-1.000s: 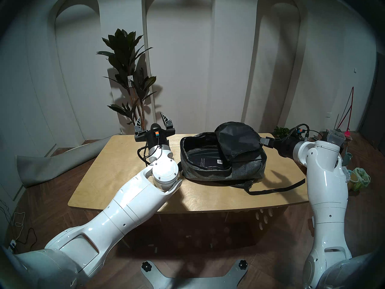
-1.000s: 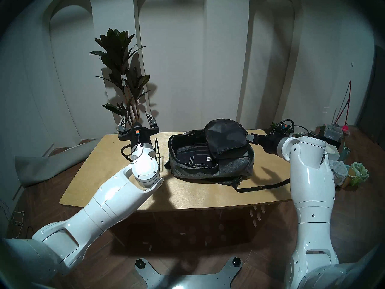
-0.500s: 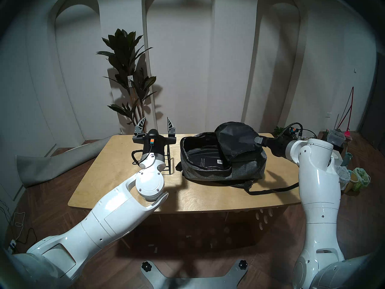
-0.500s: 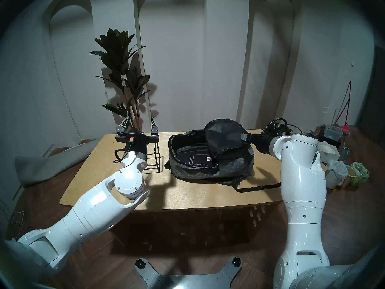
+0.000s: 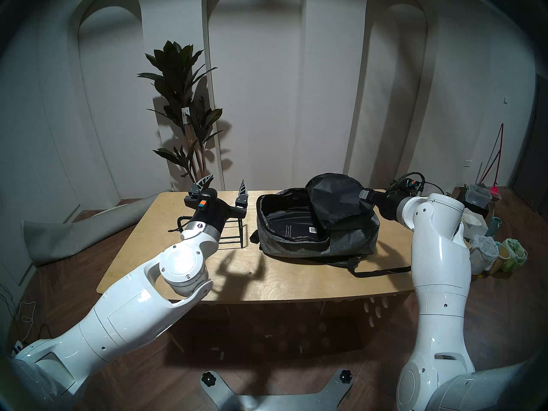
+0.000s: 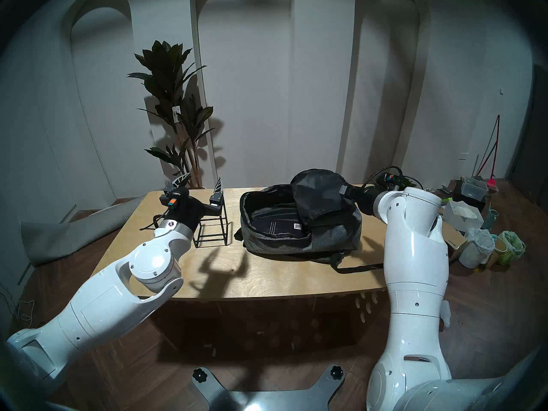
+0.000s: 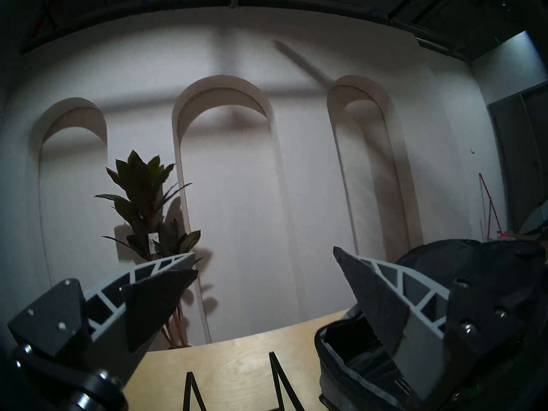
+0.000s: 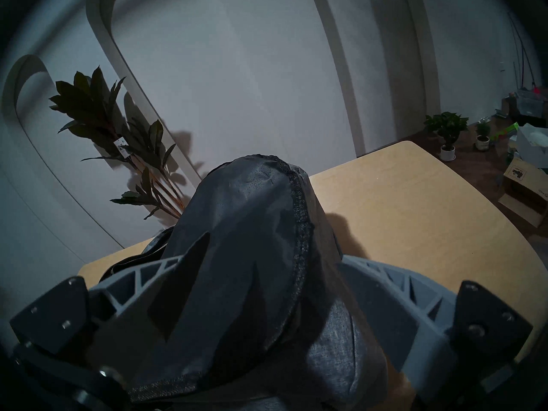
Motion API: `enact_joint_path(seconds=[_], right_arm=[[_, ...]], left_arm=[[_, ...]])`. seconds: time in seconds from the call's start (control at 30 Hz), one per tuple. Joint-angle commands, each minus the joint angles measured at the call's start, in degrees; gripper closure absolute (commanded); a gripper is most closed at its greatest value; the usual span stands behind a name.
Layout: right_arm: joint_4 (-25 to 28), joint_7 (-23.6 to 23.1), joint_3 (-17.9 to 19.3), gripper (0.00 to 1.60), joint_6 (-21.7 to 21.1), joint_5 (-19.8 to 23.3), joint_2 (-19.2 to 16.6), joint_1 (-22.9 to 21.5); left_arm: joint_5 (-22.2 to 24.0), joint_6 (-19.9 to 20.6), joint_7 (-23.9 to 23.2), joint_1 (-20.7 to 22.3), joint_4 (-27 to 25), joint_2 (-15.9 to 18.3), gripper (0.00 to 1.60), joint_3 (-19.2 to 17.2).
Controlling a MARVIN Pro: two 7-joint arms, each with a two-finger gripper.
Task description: Put the book into the bag and close the bag
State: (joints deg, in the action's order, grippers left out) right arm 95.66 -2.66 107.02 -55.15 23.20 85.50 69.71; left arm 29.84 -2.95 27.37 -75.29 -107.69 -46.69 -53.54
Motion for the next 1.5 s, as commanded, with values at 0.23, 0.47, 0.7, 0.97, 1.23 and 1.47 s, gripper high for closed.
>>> enact_joint_path(seconds=[0.23,0.47,0.7,0.97,1.23,1.47], right_arm=[[-1.07,4.70,-1.03,0.00,0.15,0.66,5.26,-3.95],[-1.55,5.24,-1.63,0.00,0.34,1.27,5.70,-4.44],[-1.56,5.57,-2.15,0.00,0.89,1.87,6.30,-4.68],[-1.74,5.32,-3.11,0.00,1.78,2.07,6.47,-4.82],[-4.05,6.05,-4.41,0.35,3.40,1.25,6.61,-5.28],[-4.66,5.91,-4.76,1.60,4.00,1.14,6.50,-5.57]], left_arm=[[9.00,3.84,-5.90,0.64,-0.64,3.79,0.00,-3.21],[9.92,4.26,-6.49,0.89,0.11,3.50,0.00,-3.24],[10.52,4.16,-6.63,0.97,0.91,3.13,0.00,-3.21],[10.91,3.91,-6.97,1.24,1.88,2.50,0.00,-3.04],[11.01,3.81,-7.16,1.31,2.82,1.95,0.00,-3.16],[11.12,3.99,-7.10,1.53,3.55,1.42,0.00,-3.28]])
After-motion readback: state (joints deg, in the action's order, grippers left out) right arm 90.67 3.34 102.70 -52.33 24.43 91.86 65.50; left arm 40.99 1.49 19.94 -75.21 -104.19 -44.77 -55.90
